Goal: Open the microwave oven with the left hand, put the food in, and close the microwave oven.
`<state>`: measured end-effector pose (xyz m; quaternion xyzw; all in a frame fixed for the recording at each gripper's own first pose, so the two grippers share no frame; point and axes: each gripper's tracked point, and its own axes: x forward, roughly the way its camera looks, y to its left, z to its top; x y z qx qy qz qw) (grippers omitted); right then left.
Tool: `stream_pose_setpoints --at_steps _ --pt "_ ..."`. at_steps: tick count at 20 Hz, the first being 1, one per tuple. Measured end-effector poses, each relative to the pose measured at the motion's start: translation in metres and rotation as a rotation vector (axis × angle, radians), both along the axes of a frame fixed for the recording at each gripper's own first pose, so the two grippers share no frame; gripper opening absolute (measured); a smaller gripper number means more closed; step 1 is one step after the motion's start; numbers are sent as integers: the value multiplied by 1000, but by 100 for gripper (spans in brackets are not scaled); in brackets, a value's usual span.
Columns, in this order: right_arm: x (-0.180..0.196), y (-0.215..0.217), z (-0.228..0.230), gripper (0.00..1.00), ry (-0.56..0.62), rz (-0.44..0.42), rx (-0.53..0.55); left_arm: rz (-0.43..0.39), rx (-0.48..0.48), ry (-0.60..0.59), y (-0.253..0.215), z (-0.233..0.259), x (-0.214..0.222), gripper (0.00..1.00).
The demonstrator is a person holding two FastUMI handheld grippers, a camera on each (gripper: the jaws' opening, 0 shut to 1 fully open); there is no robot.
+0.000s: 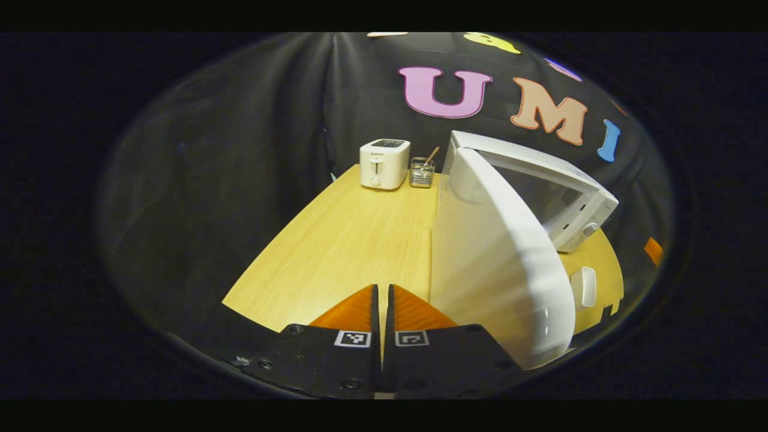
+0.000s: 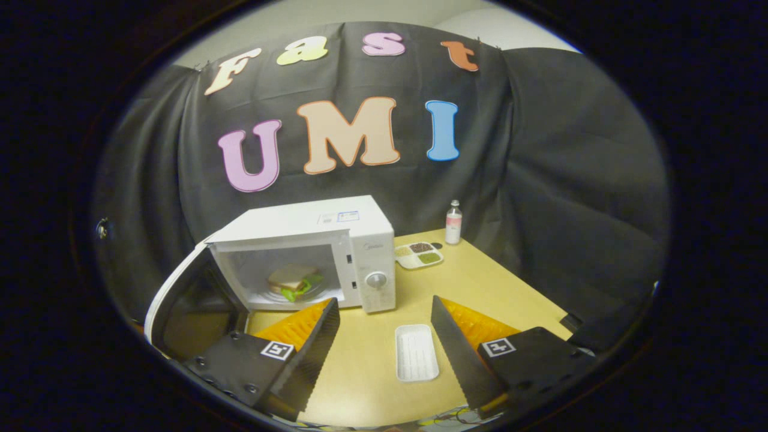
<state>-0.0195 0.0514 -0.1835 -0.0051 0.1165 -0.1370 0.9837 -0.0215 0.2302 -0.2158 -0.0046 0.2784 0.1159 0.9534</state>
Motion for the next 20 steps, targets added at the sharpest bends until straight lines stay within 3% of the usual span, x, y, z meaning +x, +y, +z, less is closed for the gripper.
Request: stream_pose_setpoints --at_steps 8,15,17,18,20 --pt "10 -47 -2 92 -14 -51 115 -110 -7 -8 -87 -1 40 0" --pt "16 -67 15 97 -43 -31 73 -197 -16 -55 -147 11 77 0" --pt "15 -74 24 92 -61 -36 49 -207 -42 -64 -162 12 85 2" --pt "14 -77 28 97 -72 -36 36 -212 -50 -65 -169 13 89 1" --pt "15 -79 37 97 -89 -25 13 -230 -57 -70 -181 14 96 1"
